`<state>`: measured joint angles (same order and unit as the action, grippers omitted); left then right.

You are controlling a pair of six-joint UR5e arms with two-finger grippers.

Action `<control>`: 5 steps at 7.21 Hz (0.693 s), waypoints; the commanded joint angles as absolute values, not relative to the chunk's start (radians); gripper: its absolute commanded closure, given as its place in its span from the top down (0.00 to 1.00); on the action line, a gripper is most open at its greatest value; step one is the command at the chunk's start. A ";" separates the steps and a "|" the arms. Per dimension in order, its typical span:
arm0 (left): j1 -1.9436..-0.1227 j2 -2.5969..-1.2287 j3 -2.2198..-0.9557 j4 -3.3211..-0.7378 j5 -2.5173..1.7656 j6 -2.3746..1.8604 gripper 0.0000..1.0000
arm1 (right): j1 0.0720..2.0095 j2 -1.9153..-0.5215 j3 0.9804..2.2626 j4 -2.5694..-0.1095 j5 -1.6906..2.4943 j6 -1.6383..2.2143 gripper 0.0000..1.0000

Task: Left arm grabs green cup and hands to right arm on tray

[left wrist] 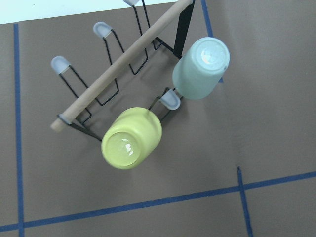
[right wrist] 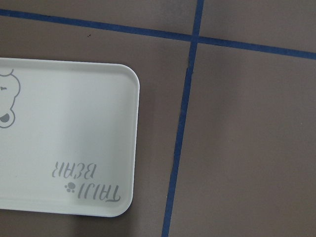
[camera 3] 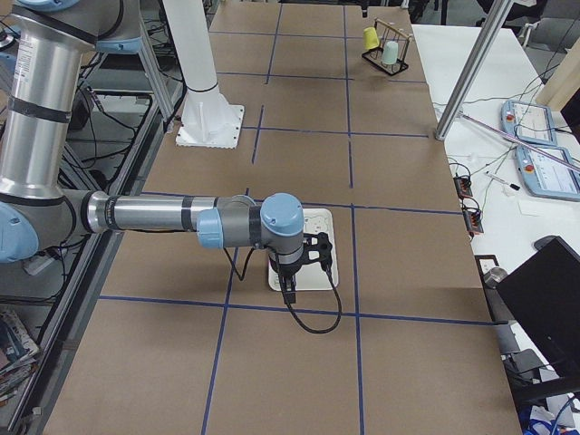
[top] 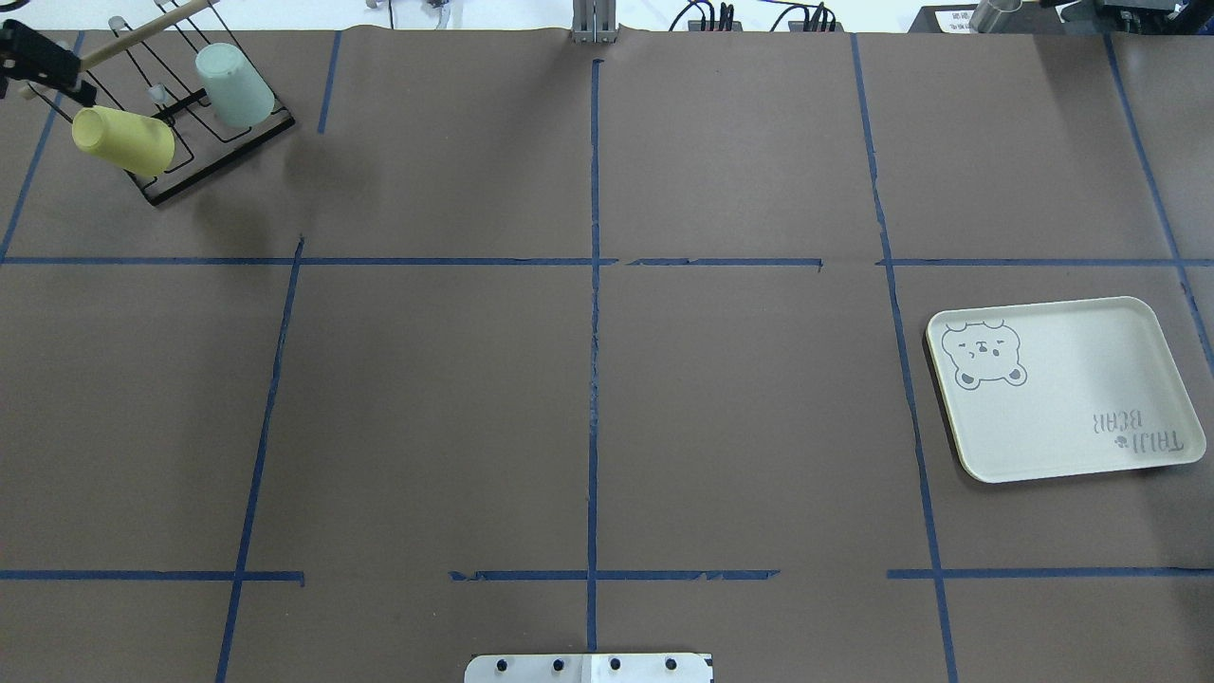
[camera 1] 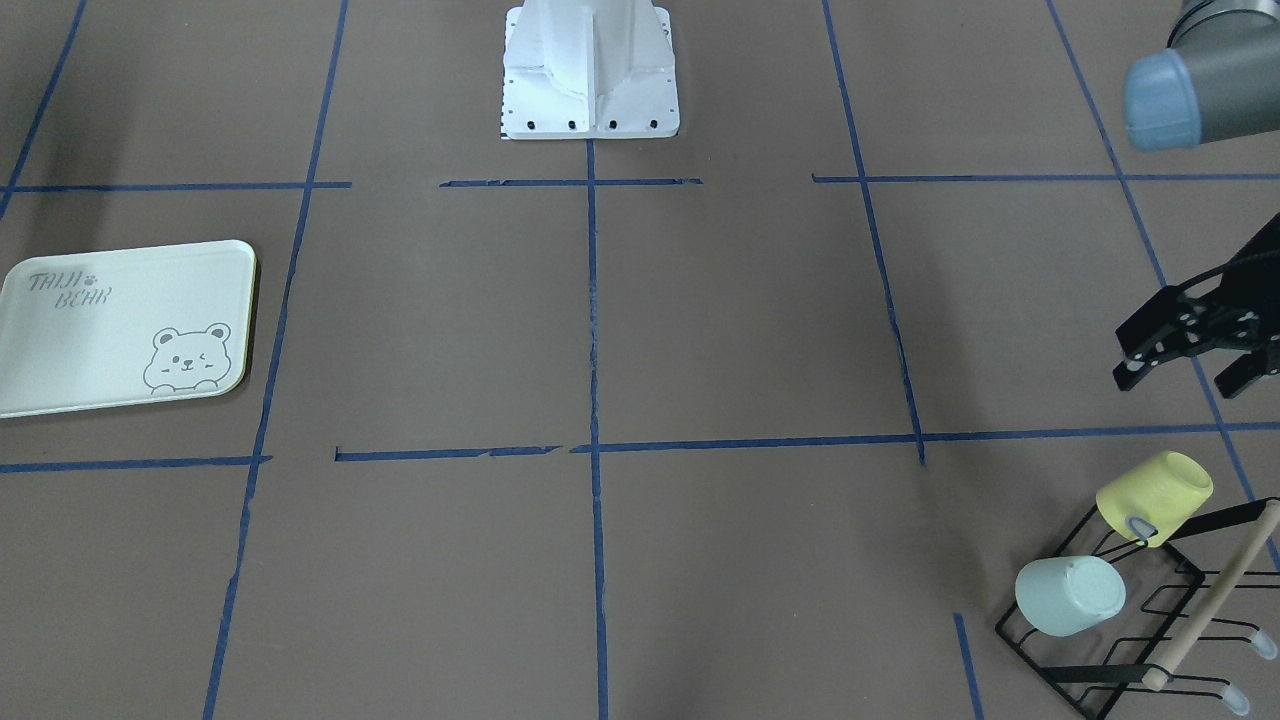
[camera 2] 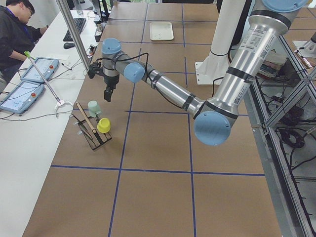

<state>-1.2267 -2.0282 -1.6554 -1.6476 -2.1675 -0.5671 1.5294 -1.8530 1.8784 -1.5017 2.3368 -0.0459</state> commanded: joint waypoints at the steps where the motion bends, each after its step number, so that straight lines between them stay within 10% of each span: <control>1: -1.192 -2.152 -1.388 -1.844 -2.080 -0.633 1.00 | 1.529 -1.853 1.878 -1.502 2.338 -0.046 1.00; 5: -1.146 -2.282 -1.097 -2.020 -1.967 -0.703 1.00 | 1.529 -1.853 1.879 -1.502 2.339 -0.044 1.00</control>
